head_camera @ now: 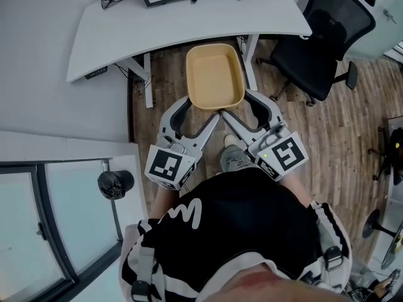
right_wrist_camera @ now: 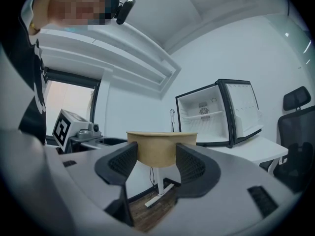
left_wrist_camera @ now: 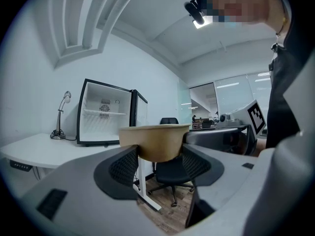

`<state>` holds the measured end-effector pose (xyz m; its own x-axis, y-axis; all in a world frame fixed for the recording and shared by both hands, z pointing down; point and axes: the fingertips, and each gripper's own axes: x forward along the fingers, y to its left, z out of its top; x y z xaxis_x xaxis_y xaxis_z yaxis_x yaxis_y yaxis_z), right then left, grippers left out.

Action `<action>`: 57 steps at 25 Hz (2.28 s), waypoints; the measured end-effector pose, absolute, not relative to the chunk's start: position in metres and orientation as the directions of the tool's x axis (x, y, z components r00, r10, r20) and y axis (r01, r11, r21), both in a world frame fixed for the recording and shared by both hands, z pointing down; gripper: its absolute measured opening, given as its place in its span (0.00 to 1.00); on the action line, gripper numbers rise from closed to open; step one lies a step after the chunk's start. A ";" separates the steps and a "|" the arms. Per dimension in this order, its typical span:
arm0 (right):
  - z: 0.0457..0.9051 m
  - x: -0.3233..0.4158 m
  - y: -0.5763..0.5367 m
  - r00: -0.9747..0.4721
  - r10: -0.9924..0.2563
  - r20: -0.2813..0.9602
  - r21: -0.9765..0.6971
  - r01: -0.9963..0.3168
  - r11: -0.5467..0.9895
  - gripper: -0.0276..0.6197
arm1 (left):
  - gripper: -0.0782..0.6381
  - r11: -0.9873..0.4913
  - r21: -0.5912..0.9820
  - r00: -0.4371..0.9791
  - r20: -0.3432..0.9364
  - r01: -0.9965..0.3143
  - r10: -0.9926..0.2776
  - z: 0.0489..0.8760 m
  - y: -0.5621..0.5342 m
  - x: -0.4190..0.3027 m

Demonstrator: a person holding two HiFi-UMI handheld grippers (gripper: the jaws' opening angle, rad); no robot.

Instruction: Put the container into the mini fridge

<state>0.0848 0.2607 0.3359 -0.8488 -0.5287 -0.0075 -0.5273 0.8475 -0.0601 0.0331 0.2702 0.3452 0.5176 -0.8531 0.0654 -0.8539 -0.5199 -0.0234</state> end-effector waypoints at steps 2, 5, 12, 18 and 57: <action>0.336 0.082 0.252 -0.850 -0.526 -0.008 -0.062 -0.525 0.849 0.44 | 0.51 -0.518 -0.023 0.516 0.068 -0.855 -0.854 0.345 0.261 0.030; 0.335 0.078 0.237 -0.851 -0.525 -0.007 -0.066 -0.524 0.849 0.44 | 0.51 -0.517 -0.020 0.514 0.071 -0.856 -0.855 0.345 0.247 0.026; 0.333 0.074 0.201 -0.852 -0.523 -0.007 -0.070 -0.521 0.850 0.44 | 0.51 -0.513 -0.027 0.510 0.078 -0.858 -0.857 0.342 0.211 0.021; 0.330 0.074 0.171 -0.854 -0.520 -0.012 -0.083 -0.518 0.851 0.44 | 0.51 -0.501 -0.026 0.497 0.082 -0.865 -0.864 0.339 0.182 0.022; 0.326 0.068 0.068 -0.888 -0.459 -0.017 -0.058 -0.457 0.887 0.44 | 0.51 -0.434 -0.032 0.431 0.063 -0.900 -0.900 0.334 0.082 0.020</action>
<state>0.0678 0.0676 0.3258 -0.8883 -0.4590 -0.0166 -0.4574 0.8873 -0.0584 0.0195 0.0823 0.3337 0.4313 -0.9000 0.0635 -0.9004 -0.4338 -0.0320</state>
